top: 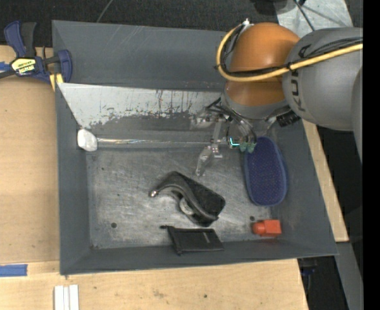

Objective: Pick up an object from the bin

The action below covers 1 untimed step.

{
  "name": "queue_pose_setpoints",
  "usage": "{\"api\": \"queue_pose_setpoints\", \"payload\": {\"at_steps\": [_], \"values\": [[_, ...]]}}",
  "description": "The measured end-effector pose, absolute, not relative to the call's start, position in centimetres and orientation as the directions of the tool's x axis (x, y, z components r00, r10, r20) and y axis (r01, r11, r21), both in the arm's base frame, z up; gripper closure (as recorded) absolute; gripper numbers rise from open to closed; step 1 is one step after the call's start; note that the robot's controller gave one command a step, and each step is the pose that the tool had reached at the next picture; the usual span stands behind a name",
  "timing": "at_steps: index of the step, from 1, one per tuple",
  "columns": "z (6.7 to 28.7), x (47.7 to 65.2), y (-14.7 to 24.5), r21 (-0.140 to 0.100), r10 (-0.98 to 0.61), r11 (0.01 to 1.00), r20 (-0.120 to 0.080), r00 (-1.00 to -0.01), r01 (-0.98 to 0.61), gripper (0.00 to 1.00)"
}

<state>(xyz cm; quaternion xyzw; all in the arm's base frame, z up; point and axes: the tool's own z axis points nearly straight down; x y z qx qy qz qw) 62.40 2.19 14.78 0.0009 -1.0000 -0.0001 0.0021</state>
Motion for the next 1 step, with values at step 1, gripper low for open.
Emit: {"api": "queue_pose_setpoints", "payload": {"at_steps": [1], "values": [[11.70, 60.62, 3.98, 0.001, 0.052, 0.999, -0.022, -0.998, 0.052, 0.00]]}}
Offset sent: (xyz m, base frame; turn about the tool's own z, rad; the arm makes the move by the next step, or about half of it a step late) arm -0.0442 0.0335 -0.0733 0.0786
